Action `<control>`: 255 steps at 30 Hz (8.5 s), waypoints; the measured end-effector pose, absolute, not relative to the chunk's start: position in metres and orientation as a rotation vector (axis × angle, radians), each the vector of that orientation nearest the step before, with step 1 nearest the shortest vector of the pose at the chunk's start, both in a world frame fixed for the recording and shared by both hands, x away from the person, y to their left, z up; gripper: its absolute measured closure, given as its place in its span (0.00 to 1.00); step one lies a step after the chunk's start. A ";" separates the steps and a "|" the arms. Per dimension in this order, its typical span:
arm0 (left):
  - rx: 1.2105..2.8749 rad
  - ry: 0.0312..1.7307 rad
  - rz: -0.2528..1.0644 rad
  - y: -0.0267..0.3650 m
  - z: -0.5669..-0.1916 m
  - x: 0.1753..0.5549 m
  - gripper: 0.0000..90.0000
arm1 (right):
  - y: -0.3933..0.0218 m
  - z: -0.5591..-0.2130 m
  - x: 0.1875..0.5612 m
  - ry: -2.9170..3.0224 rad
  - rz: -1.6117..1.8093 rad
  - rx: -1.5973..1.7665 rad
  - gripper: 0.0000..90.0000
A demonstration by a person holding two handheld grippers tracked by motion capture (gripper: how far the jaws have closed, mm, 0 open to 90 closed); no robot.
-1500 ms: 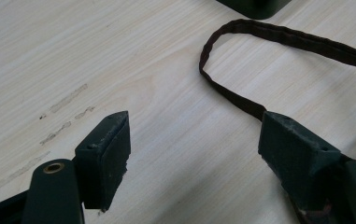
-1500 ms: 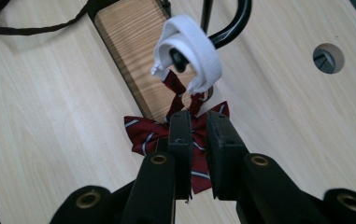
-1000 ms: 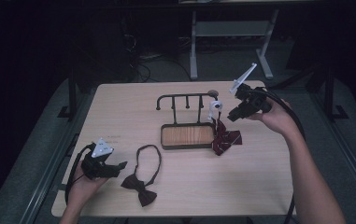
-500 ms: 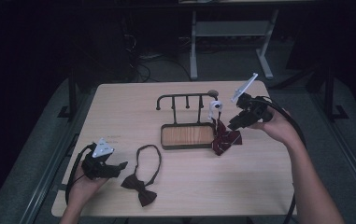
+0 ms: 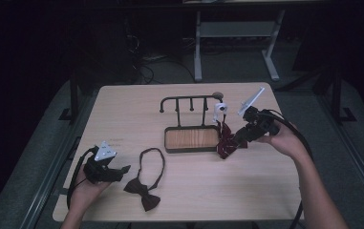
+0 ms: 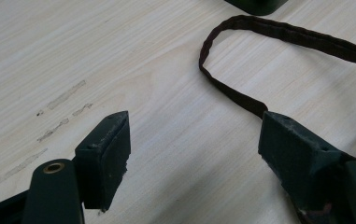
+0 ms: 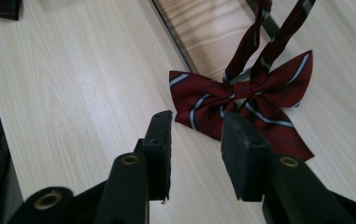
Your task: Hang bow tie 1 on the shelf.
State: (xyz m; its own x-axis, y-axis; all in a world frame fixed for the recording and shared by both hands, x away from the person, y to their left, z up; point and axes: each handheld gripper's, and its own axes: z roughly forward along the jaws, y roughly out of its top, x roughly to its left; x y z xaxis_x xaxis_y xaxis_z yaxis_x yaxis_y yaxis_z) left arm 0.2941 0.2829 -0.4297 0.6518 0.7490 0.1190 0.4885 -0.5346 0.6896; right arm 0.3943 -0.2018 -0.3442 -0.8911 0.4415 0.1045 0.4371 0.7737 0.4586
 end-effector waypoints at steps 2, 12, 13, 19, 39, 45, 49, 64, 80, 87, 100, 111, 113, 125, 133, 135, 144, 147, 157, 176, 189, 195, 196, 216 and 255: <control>2.240 0.955 0.541 0.282 -0.429 0.294 0.29 | -0.203 -0.348 0.393 2.952 0.753 0.739 0.68; 2.241 0.955 0.540 0.282 -0.430 0.294 0.29 | -0.211 -0.366 0.387 2.958 0.772 0.771 0.64; 2.241 0.955 0.540 0.282 -0.430 0.294 0.29 | -0.212 -0.368 0.387 2.961 0.772 0.775 0.64; 2.237 0.963 0.533 0.284 -0.431 0.295 0.29 | -0.216 -0.375 0.384 2.969 0.778 0.790 0.62; 2.247 0.931 0.529 0.280 -0.430 0.297 0.29 | -0.224 -0.401 0.355 2.956 0.788 0.838 0.51; 2.261 0.923 0.522 0.278 -0.431 0.297 0.29 | -0.228 -0.407 0.346 2.954 0.804 0.862 0.51; 2.247 0.925 0.515 0.277 -0.430 0.296 0.29 | -0.229 -0.412 0.338 2.951 0.807 0.843 0.49; 2.266 0.918 0.493 0.269 -0.428 0.295 0.30 | -0.244 -0.417 0.323 2.875 0.919 0.855 0.46; 2.334 0.909 0.438 0.257 -0.422 0.314 0.46 | -0.247 -0.431 0.318 2.856 0.915 0.907 0.42; 2.378 0.905 0.442 0.245 -0.415 0.326 0.54 | -0.248 -0.431 0.316 2.847 0.901 0.903 0.41; 2.437 0.918 0.325 0.230 -0.421 0.361 0.61 | -0.249 -0.429 0.317 2.825 0.914 0.913 0.40; 2.509 0.918 0.398 0.219 -0.434 0.368 0.71 | -0.242 -0.430 0.316 2.832 0.910 0.893 0.40; 2.514 0.939 0.380 0.220 -0.437 0.370 0.74 | -0.241 -0.430 0.316 2.833 0.906 0.888 0.40; 2.578 0.910 0.387 0.214 -0.441 0.368 0.82 | -0.244 -0.428 0.315 2.818 0.907 0.897 0.42; 2.588 0.914 0.362 0.215 -0.443 0.368 0.89 | -0.244 -0.427 0.315 2.812 0.909 0.899 0.42; 2.592 0.909 0.360 0.214 -0.443 0.368 0.91 | -0.244 -0.427 0.315 2.811 0.909 0.899 0.42; 2.580 0.897 0.364 0.216 -0.444 0.366 0.96 | -0.243 -0.428 0.315 2.812 0.908 0.891 0.42; 2.579 0.904 0.359 0.216 -0.444 0.365 0.99 | -0.243 -0.427 0.315 2.813 0.906 0.888 0.42; 2.576 0.882 0.353 0.218 -0.441 0.362 1.00 | -0.242 -0.429 0.315 2.818 0.903 0.884 0.42; 2.491 0.772 0.302 0.220 -0.396 0.342 1.00 | -0.242 -0.425 0.314 2.813 0.958 0.896 0.41; 2.466 0.700 0.269 0.222 -0.363 0.338 1.00 | -0.244 -0.425 0.314 2.810 0.959 0.896 0.41; 2.474 0.676 0.286 0.222 -0.352 0.337 1.00 | -0.245 -0.426 0.314 2.808 0.966 0.895 0.41; 2.477 0.666 0.295 0.222 -0.348 0.336 1.00 | -0.245 -0.426 0.314 2.806 0.961 0.891 0.41; 2.497 0.607 0.314 0.218 -0.320 0.334 1.00 | -0.244 -0.425 0.314 2.810 0.959 0.894 0.41; 2.517 0.571 0.291 0.211 -0.282 0.352 1.00 | -0.255 -0.428 0.318 2.798 0.986 0.912 0.41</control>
State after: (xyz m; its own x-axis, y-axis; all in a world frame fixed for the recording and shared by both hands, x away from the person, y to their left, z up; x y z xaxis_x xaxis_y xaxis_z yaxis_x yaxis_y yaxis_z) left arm 0.3522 0.2115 -0.2817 0.8869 0.4534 0.0879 0.3371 -0.7657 0.5478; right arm 0.3177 -0.2548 -0.4276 -0.8266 0.5418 0.1522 0.5176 0.6257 0.5836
